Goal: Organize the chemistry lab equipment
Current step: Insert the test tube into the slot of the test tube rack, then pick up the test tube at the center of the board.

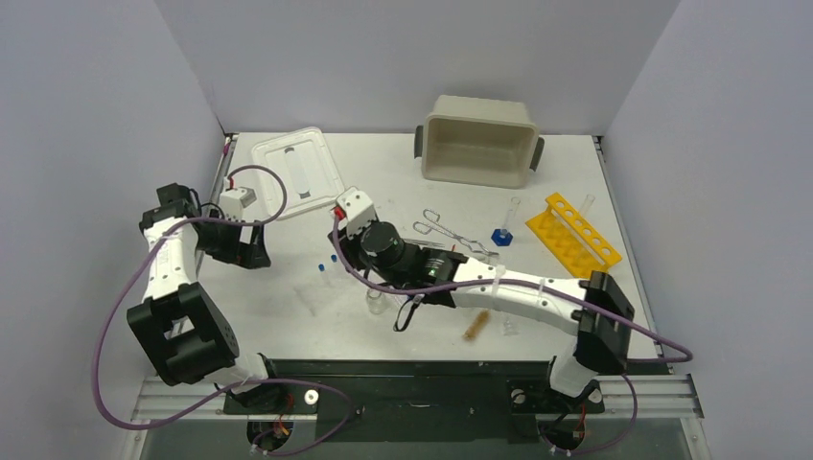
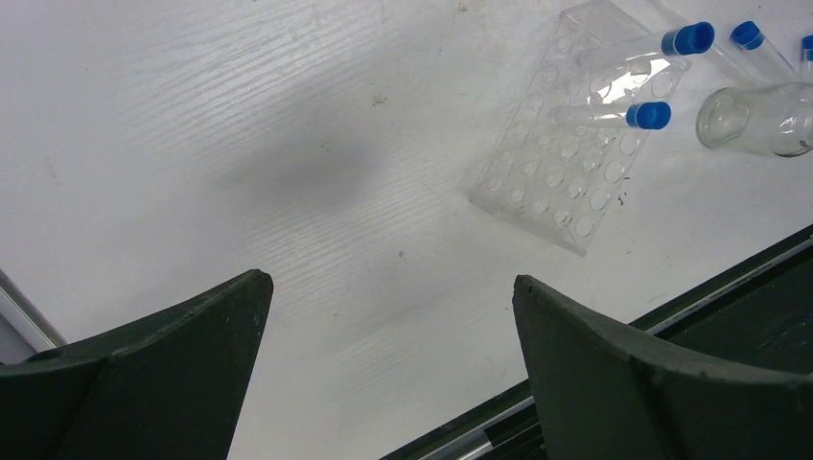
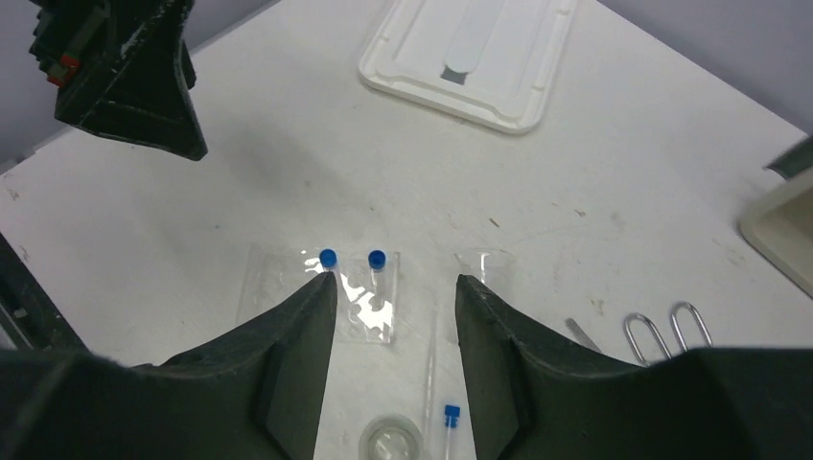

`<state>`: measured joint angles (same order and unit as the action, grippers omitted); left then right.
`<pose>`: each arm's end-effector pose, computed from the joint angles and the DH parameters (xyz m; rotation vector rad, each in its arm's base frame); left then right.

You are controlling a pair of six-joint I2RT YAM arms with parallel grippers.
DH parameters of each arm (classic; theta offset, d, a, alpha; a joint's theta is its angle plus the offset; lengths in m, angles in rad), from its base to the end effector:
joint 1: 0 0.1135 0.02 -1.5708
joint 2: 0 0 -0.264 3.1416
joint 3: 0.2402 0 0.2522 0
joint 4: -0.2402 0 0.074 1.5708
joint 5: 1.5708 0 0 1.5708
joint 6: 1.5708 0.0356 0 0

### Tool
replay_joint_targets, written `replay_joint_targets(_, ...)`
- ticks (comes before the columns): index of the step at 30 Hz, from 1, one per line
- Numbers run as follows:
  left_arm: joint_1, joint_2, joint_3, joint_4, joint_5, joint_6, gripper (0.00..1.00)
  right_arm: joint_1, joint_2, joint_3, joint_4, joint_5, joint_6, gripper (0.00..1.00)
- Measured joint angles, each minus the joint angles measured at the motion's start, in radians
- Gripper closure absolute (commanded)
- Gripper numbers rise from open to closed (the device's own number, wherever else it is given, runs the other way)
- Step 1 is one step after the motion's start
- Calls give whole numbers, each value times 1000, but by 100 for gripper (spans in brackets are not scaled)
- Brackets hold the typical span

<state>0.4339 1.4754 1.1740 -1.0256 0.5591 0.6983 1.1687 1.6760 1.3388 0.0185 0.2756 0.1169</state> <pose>0.2545 0.0971 0.2598 0.4340 2.5688 -0.4597 0.1661 0.3657 0.3177 -0.7953 1.7527 0.6175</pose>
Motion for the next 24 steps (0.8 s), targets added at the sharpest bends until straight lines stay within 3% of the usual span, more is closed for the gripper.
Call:
replay_joint_targets(6, 0, -51, 30, -29, 11, -3, 3, -53, -108, -16, -230, 73, 146, 61)
replay_joint_targets(13, 1, -152, 42, -8, 50, -39, 3, -272, 17, -136, -478, -8, 376, 62)
replay_joint_targets(24, 1, -245, 7, 94, 89, -139, 3, -252, 101, -161, -550, -118, 482, 59)
